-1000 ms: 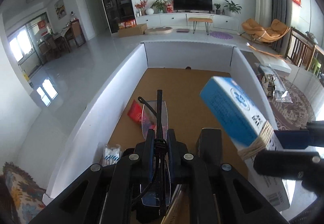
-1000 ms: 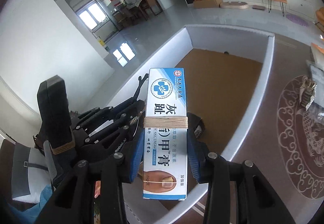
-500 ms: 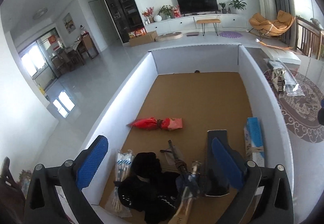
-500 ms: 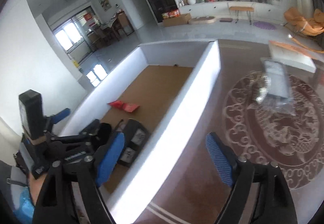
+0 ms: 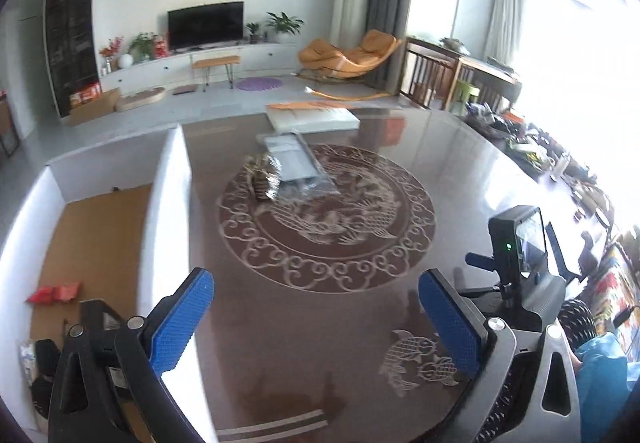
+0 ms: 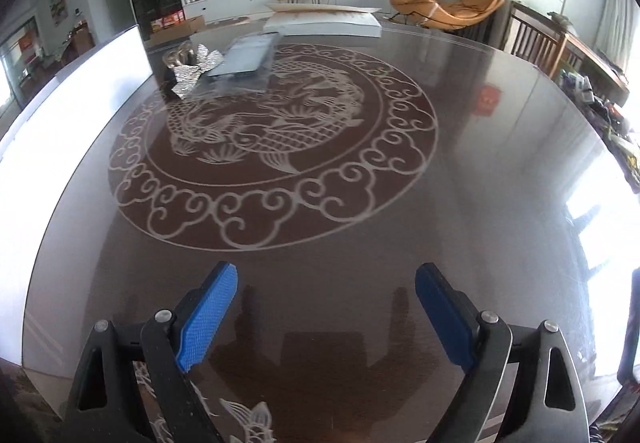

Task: Organize objects
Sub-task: 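Bring both tools back over the table toward the hair clip and bag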

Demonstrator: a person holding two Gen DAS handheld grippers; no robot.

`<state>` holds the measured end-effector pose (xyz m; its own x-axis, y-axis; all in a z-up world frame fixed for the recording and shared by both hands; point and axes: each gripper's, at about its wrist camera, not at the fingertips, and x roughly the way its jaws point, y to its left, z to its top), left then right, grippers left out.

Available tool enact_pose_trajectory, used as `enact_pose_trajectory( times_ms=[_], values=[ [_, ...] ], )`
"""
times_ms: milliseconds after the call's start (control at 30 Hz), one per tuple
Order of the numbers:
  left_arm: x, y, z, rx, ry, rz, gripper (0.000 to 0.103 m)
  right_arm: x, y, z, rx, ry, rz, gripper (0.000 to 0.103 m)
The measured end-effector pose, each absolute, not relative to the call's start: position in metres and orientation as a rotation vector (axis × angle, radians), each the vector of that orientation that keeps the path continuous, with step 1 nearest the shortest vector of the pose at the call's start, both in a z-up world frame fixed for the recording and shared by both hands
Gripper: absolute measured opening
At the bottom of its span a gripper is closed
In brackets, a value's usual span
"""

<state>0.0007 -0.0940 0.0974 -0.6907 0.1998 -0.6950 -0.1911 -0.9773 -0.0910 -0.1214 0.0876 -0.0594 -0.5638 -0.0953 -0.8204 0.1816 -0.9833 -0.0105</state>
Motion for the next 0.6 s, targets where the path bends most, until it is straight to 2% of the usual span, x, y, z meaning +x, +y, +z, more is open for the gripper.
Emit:
enact_pose_trajectory(
  times_ms=[133, 367, 500, 600],
  values=[
    [-0.013, -0.069, 0.072, -1.201, 0.009, 2.641, 0.103, -0.113, 0.100, -0.061, 1.384, 0.100, -2.664, 0.091],
    [-0.051, -0.082, 0.051, -1.309, 0.029, 2.682, 0.103, -0.109, 0.107, -0.064, 1.358, 0.111, -2.668, 0.093],
    [-0.080, -0.091, 0.036, -1.384, -0.078, 2.614, 0.103, -0.110, 0.103, -0.066, 1.373, 0.142, -2.643, 0.102],
    [-0.104, -0.095, 0.018, -1.460, -0.105, 2.574, 0.103, -0.111, 0.102, -0.066, 1.373, 0.146, -2.637, 0.103]
  ],
)
